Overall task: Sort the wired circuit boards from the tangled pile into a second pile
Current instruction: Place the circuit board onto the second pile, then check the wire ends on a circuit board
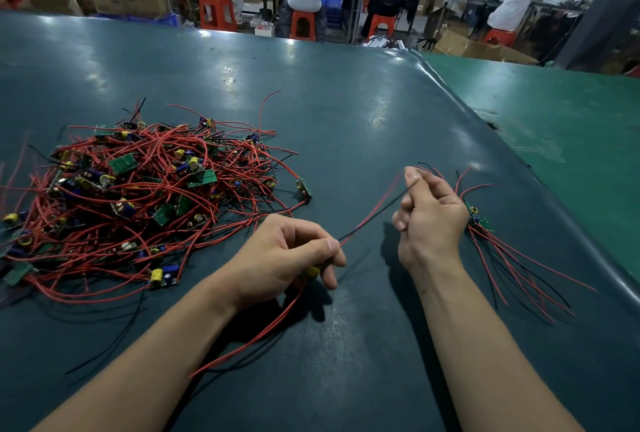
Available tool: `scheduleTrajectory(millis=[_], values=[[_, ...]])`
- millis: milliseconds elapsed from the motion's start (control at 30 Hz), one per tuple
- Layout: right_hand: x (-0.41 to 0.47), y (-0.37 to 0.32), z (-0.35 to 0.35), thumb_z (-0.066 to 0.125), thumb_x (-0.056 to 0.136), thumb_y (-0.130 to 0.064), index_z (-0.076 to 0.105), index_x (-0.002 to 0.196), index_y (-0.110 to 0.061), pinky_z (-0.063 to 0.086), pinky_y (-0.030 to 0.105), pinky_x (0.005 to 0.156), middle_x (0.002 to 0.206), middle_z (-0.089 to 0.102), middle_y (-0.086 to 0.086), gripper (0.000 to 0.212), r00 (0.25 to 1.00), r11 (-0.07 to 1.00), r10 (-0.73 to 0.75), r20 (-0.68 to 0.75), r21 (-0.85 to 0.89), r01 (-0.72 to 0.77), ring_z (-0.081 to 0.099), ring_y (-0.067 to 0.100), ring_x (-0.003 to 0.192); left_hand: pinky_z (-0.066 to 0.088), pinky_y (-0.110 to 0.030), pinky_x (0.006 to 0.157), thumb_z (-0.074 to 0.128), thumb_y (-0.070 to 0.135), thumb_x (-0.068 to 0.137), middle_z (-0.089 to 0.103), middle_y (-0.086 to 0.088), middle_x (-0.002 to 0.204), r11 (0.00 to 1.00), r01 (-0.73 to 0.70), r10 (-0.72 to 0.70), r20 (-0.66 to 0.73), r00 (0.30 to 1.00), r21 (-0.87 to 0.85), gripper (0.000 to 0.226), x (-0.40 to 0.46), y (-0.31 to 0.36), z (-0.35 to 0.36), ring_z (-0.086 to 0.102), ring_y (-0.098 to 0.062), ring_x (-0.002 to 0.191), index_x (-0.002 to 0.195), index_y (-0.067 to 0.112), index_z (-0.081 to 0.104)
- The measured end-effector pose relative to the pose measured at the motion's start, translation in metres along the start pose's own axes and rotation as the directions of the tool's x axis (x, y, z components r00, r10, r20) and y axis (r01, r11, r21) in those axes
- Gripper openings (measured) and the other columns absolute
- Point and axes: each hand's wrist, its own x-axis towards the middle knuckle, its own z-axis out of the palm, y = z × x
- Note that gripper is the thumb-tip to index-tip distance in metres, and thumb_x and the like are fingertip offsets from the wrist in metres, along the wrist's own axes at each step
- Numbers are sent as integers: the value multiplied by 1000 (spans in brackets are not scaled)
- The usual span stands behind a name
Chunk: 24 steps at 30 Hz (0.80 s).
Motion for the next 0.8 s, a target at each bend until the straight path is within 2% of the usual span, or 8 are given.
scheduleTrajectory(millis=[67, 167, 267, 333, 367, 533, 667, 800], values=[[2, -3, -2, 60, 96, -11, 62, 84, -12, 26, 15, 35, 44, 48, -4, 12, 998, 998, 52, 25, 24, -52, 33, 6, 34, 35, -16, 44, 68, 20, 86, 68, -8, 61, 999, -10, 7, -83, 997, -41, 16, 2, -1, 1, 48, -13, 50, 73, 14, 73], [-7, 0, 3, 54, 99, -27, 66, 91, -9, 24, 13, 36, 44, 47, -2, 23, 962, 987, 154, 225, -86, -138, 29, 7, 32, 31, -13, 40, 55, 14, 95, 66, -5, 59, 985, -38, -8, -264, 964, -167, 25, 6, -1, 0, 44, -5, 44, 77, 12, 72], [-25, 7, 11, 60, 88, -46, 70, 105, -8, 21, 12, 36, 42, 44, -1, 43, 799, 910, 364, 479, -367, -194, 28, 8, 31, 32, -13, 39, 50, 11, 97, 65, -6, 59, 982, -27, -30, -293, 956, -187, 26, 7, 1, 0, 43, -6, 44, 81, 8, 71], [-32, 10, 12, 61, 89, -38, 73, 105, -8, 20, 12, 36, 43, 45, 2, 36, 696, 892, 399, 597, -429, -143, 29, 13, 34, 33, -14, 39, 51, 11, 97, 66, -6, 60, 988, -9, -32, -261, 965, -153, 24, 7, 2, 2, 44, -10, 46, 83, 5, 69], [-33, 11, 11, 61, 91, -31, 75, 103, -8, 20, 12, 36, 42, 44, 2, 29, 688, 900, 379, 619, -420, -118, 29, 16, 36, 33, -14, 39, 51, 11, 96, 66, -6, 60, 990, 0, -36, -248, 968, -144, 23, 8, 2, 3, 44, -11, 46, 83, 5, 69], [-31, 5, 10, 66, 90, -17, 76, 90, -11, 21, 12, 34, 37, 41, -6, 12, 791, 934, 250, 558, -354, -46, 27, 5, 29, 30, -19, 43, 52, 16, 97, 65, -5, 57, 993, 41, -66, -225, 972, -114, 27, 8, 4, 4, 44, -11, 46, 76, 10, 69], [-23, 4, 9, 69, 89, -19, 76, 86, -12, 20, 12, 33, 37, 37, -3, 10, 901, 955, 182, 393, -290, -66, 25, 9, 28, 30, -24, 47, 55, 12, 96, 63, -7, 56, 994, 40, -58, -171, 984, -105, 34, 6, 4, 4, 46, -14, 47, 67, 15, 72], [-20, 6, 10, 72, 87, -16, 74, 77, -13, 22, 13, 34, 38, 37, -3, 11, 949, 976, 110, 296, -215, -47, 25, 9, 29, 31, -19, 45, 60, 15, 93, 64, -6, 56, 995, 25, -37, -126, 991, -96, 30, 5, 5, 3, 46, -12, 46, 65, 17, 72]])
